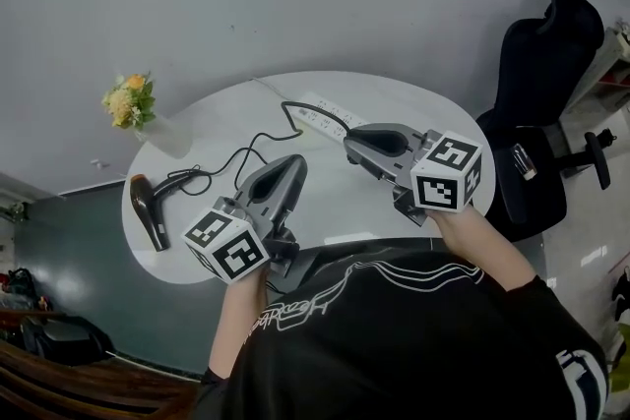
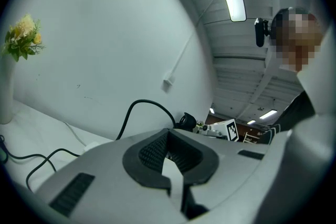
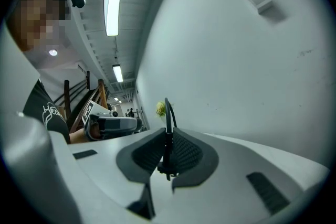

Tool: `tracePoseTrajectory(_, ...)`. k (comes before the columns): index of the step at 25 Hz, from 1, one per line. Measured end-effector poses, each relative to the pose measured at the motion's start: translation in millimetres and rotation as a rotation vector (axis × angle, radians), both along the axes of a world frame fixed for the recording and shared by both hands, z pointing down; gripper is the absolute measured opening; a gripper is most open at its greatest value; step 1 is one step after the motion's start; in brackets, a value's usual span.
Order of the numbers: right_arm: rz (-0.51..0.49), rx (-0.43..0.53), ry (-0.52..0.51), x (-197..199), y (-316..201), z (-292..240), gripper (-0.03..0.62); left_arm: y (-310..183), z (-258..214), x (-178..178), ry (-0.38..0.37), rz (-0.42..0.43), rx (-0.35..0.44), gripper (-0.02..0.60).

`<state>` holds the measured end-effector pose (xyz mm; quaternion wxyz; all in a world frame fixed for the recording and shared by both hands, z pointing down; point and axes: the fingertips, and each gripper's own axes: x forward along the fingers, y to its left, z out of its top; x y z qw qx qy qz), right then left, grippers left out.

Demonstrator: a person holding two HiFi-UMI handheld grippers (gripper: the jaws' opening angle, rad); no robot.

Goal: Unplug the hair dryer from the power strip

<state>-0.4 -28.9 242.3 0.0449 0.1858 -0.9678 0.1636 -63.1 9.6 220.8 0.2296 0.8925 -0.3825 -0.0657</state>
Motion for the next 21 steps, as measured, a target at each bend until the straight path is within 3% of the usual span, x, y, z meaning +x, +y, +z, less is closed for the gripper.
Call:
tracePoseTrajectory(16,0.023,-0.029,0.006,-10,-4,6,0.028,-14,0,-9,0.029,0.055,0.013,0.002)
tracePoseTrajectory(21,0.033,-0.049,0.004,-9,-11,6,0.028,-21,2,-2,-0.017,0.082,0.000,0.002)
